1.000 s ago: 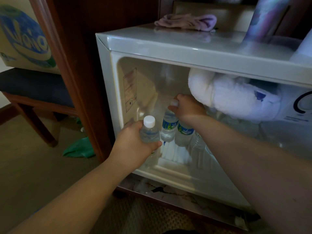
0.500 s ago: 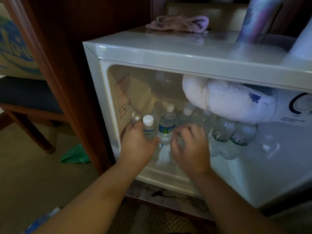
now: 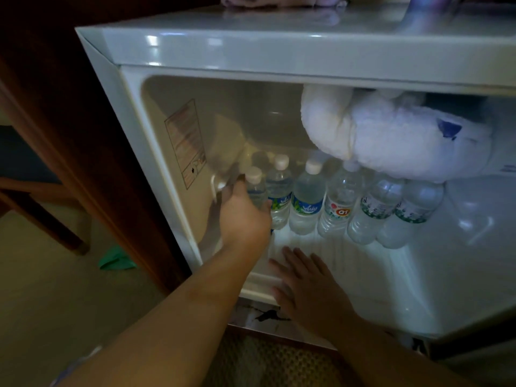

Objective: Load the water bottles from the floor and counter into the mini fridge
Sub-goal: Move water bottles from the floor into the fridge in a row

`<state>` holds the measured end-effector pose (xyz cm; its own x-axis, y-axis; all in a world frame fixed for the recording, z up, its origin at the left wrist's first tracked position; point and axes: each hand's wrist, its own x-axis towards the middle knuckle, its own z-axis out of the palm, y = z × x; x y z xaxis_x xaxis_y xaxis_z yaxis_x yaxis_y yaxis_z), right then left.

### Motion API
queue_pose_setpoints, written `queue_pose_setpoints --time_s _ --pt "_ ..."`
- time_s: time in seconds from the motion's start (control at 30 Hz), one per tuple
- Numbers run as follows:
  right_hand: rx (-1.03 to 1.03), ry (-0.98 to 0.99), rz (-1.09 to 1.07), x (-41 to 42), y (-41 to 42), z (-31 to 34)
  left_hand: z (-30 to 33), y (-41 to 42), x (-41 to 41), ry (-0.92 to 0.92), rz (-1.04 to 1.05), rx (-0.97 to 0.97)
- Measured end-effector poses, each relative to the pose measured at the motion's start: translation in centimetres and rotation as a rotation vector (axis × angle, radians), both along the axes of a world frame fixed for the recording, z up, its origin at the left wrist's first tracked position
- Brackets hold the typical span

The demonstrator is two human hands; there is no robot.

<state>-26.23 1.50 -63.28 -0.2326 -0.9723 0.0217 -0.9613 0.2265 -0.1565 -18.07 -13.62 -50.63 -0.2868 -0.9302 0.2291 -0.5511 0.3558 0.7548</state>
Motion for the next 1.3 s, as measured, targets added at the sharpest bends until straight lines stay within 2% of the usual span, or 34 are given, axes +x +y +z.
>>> queue_pose_setpoints --time_s 0.17,0.4,0.47,0.77,0.83,0.93,1.07,1.3 --pt "0.001 -0.015 -0.007 0.0 0.0 -0.1 0.4 0.0 -0.8 0.067 0.054 0.057" --pt "0.014 -0.012 -0.012 0.0 0.0 0.1 1.1 0.5 -1.0 -0.181 0.026 0.116" --pt "0.016 -0.014 -0.012 0.0 0.0 0.2 1.2 0.4 -0.9 -0.202 0.030 0.133" --pt "-0.013 -0.030 -0.011 -0.1 -0.1 -0.1 -1.7 3.2 -0.3 -0.042 0.093 0.206" --pt "-0.014 -0.032 -0.009 -0.1 -0.1 -0.2 -2.7 3.3 0.1 -0.010 0.132 0.276" --pt "-0.019 -0.007 -0.010 -0.1 -0.2 -0.5 -3.5 2.4 0.3 -0.061 0.172 0.363" --pt "-0.021 0.000 -0.011 -0.2 -0.1 -0.7 -3.6 0.8 -0.4 -0.169 0.143 0.343" --pt "-0.021 -0.004 -0.011 -0.1 -0.2 -0.3 -3.5 -1.3 -1.6 -0.128 0.134 0.392"
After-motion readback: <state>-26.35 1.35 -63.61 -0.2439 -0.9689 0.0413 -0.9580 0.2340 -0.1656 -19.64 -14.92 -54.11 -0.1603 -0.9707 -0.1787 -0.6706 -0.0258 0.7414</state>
